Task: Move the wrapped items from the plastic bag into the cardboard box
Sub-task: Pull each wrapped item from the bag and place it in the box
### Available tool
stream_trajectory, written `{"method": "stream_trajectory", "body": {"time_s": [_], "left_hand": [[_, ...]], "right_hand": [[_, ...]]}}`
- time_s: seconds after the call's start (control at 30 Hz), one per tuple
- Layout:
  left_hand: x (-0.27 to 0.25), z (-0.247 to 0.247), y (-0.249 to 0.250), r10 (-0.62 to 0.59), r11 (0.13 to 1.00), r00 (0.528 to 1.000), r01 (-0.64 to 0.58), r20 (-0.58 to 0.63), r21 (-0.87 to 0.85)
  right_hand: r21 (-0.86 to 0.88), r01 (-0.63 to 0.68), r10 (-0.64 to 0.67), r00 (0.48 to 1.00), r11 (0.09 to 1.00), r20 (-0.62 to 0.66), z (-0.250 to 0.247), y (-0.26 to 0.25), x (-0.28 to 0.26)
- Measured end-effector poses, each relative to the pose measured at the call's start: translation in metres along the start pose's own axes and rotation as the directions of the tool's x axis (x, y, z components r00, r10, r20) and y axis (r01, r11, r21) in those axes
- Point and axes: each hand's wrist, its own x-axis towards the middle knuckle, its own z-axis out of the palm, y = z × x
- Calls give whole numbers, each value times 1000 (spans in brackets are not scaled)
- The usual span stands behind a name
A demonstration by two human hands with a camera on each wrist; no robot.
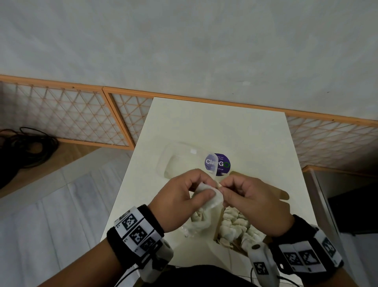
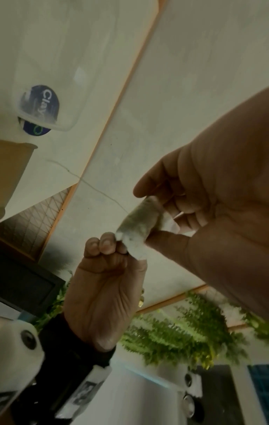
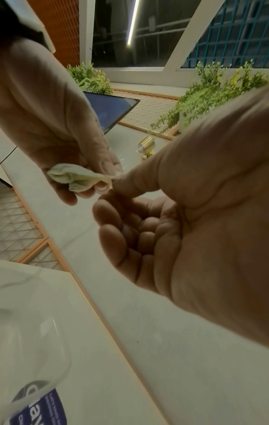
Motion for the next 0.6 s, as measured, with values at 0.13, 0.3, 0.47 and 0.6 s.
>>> {"method": "stream_trajectory", "body": {"time_s": [0.13,0.3,0.47,0.6], "left_hand": [[2,2,-2,-70,988,992,55,-102,-145],[3,3,-3,-132,947,988,100,-85,-305],[0,0,-6,-100,959,982,53,-159,-280],[-4,-7,-13,-124,966,973,74,-194,-249]], "right_hand": [[43,26,-25,999,999,-34,5,-4,1],[-3,26,-26,998,1000,-50,9,-7,5],[-33,17,-18,999,999,-35,13,-10,10],[-22,22,-22,999,1000,-27,18,-8,14]]}}
